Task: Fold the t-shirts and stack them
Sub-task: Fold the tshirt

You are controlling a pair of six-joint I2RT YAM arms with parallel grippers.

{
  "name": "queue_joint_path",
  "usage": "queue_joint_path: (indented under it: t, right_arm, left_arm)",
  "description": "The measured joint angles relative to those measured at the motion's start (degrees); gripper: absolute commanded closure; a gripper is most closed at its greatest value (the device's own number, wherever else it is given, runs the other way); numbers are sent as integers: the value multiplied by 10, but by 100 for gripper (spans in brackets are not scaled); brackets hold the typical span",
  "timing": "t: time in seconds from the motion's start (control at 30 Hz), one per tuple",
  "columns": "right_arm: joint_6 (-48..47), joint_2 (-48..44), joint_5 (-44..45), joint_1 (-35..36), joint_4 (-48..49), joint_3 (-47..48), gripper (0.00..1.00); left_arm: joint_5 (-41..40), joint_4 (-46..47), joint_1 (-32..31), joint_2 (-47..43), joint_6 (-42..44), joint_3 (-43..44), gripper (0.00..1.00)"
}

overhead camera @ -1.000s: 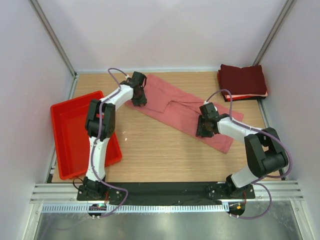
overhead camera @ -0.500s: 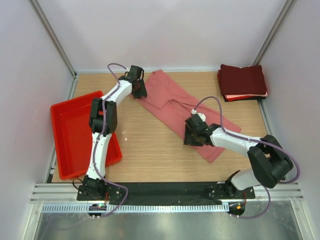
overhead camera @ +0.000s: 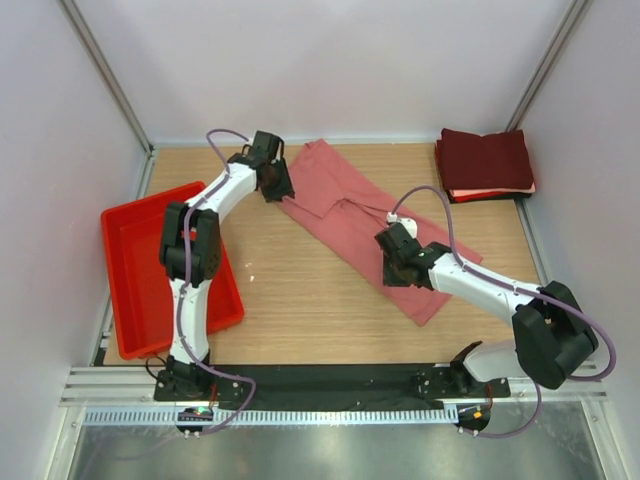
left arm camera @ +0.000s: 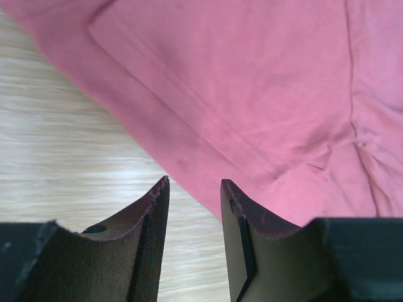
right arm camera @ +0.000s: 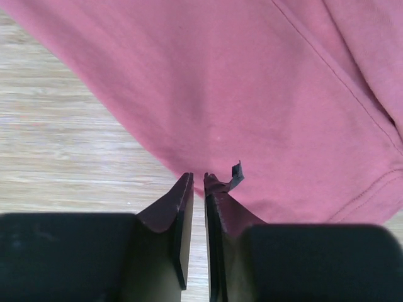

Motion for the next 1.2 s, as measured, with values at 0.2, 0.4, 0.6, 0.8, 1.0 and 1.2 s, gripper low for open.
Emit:
queue_joint_path:
  t: [0.2, 0.4, 0.6, 0.8, 1.0, 1.2]
  right_arm:
    - [-2, 14, 12, 0, -4, -31, 85]
    - [15, 14, 16, 3, 6, -67, 86]
    - [66, -31, 20, 41, 27, -108, 86]
    - [136, -37, 17, 106, 57, -119, 79]
    - [196, 1, 25, 178, 41, -79, 73]
    - [200, 2, 44, 190, -29, -30, 68]
  left_arm:
    - [0, 21, -26, 11, -16, -25, 62]
    - [-23, 2, -28, 85, -21, 57, 61]
    - [-30, -21, -11, 126, -21, 118, 61]
    - [-17, -34, 2, 157, -10, 171, 61]
    - [34, -38, 24, 196, 5, 236, 59]
    - [68, -39, 46, 192, 7, 229, 58]
